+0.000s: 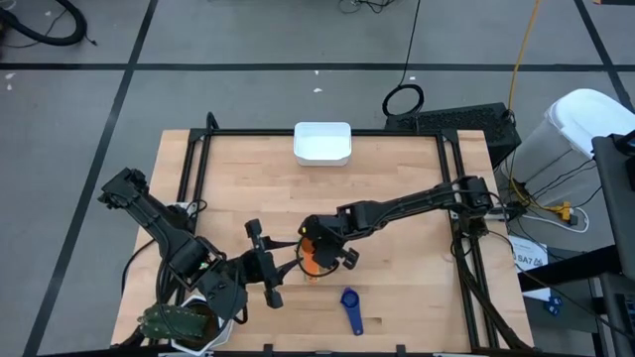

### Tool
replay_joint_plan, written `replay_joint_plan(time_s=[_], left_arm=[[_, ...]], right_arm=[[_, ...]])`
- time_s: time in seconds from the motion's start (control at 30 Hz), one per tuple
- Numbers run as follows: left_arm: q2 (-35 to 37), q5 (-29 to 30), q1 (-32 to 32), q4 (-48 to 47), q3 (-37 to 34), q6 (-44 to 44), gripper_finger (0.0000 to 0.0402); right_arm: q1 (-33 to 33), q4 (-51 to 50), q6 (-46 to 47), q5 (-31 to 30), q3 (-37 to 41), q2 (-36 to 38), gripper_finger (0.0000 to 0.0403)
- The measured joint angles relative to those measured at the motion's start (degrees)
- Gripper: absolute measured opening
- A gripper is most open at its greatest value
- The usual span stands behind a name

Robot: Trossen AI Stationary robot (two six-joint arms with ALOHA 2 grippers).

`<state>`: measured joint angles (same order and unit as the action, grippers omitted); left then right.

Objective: Nest measuring cups in basket
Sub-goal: Stack the right nested measuring cups on top of the yellow measuring cup

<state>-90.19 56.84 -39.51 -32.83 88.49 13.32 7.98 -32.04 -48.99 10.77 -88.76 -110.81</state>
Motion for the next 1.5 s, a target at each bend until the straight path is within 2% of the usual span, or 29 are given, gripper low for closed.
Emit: replay_joint_plan(time_s=[0.9,1.17,1.4,1.5], left_arm=[[-0.01,-0.02,0.00,0.09,0.00,0.22,0.0163],[-0.01,-0.02,0.00,0.08,0.00,0.81,0.0163],[-0.01,-0.02,-0.32,0.08,0.00,0.96,0.0163],[-0.01,-0.02,-0.63,0.04,0.00,1.31,0.0163]], right_arm=[[-0.30,-0.32,0.09,1.37,0.06,-2.99,0.0020],[-0.30,-0.20,0.07,-0.32,0.06,-2.99,0.0087],[-0.30,1.32,0.49,-0.61,0.06,-2.94,0.0112],[-0.30,2.05,1.19,-3.41,0.06,-2.33,0.0120]])
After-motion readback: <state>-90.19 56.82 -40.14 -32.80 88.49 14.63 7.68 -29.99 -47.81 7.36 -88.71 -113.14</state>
